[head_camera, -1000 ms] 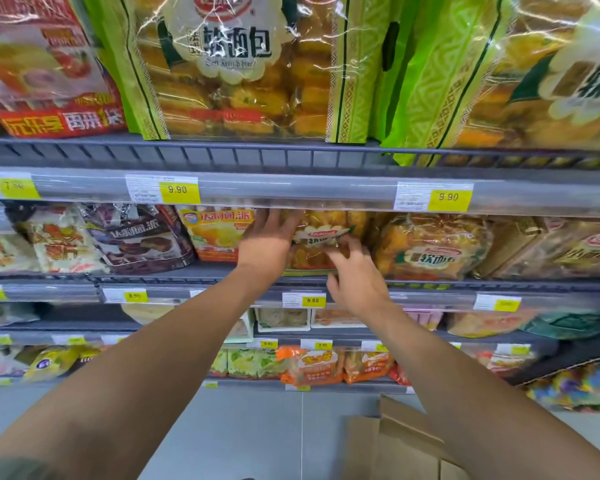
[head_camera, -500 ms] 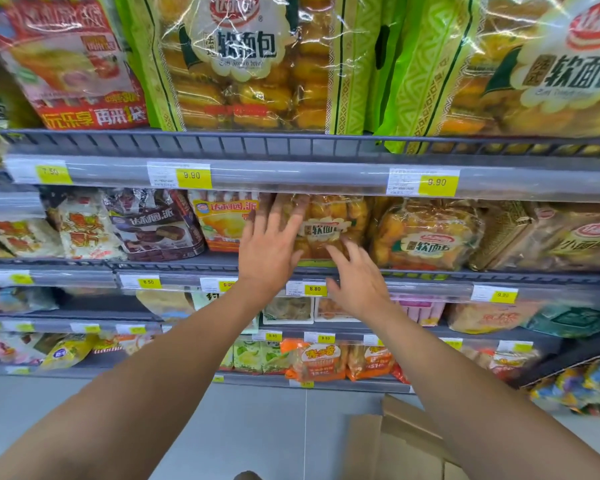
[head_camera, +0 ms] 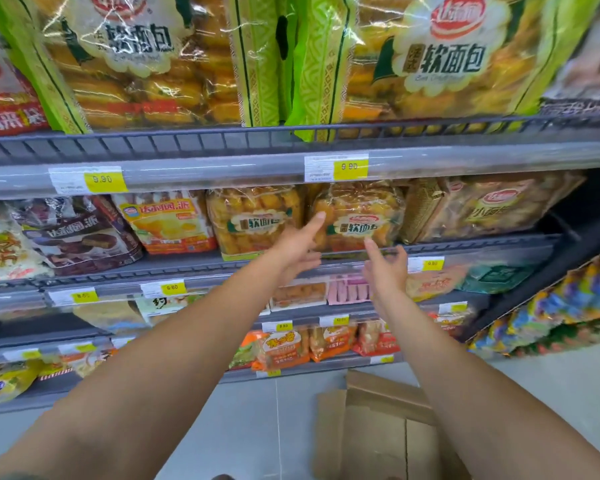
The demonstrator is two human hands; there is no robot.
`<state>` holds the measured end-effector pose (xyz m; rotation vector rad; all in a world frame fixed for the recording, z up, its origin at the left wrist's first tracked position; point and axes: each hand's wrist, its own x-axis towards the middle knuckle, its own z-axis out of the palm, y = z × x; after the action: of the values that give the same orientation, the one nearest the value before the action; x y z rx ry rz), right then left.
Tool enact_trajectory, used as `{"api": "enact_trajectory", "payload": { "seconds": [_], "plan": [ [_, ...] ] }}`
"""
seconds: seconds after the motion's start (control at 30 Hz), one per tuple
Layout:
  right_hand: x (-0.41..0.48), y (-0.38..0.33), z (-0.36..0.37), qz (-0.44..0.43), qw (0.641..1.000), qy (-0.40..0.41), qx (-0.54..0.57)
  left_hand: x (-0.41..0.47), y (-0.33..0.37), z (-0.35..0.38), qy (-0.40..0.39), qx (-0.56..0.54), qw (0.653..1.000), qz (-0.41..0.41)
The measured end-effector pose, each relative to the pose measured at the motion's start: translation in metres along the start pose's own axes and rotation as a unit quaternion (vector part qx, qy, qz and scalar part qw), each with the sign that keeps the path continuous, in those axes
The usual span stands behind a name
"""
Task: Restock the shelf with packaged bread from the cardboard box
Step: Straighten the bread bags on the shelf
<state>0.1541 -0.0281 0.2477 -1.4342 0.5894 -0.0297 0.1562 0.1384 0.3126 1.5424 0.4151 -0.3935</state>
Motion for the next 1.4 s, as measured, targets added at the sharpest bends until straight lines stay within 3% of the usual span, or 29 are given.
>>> {"api": "enact_trajectory", "payload": {
  "seconds": [0.1,0.3,0.43,0.73,1.0,1.27,1.4],
  "plan": [
    [0.014,-0.016,-0.008,0.021,0.997,-0.041,0.055,0.013,0.007,0.008,-0.007,-0.080,0.996,-0.035],
    [0.037,-0.039,-0.010,0.080,0.990,-0.085,0.079,0.037,0.010,0.016,0.016,-0.103,0.993,-0.050],
    [0.047,-0.052,-0.004,0.054,0.995,-0.059,0.051,0.042,0.017,0.019,0.016,-0.130,0.991,-0.042],
    [0.079,-0.060,0.004,0.056,0.991,-0.103,0.056,0.067,0.021,0.022,0.020,-0.195,0.980,-0.040],
    [0.076,-0.065,-0.001,0.070,0.989,-0.122,0.041,0.059,0.022,0.020,0.029,-0.149,0.986,-0.068],
    [0.094,-0.042,-0.020,0.063,0.988,-0.095,-0.107,0.019,0.028,0.030,0.067,-0.064,0.992,-0.086],
    [0.039,-0.075,-0.031,0.038,0.979,-0.105,-0.169,-0.009,0.030,0.036,0.082,-0.018,0.994,-0.077]
  ]
}}
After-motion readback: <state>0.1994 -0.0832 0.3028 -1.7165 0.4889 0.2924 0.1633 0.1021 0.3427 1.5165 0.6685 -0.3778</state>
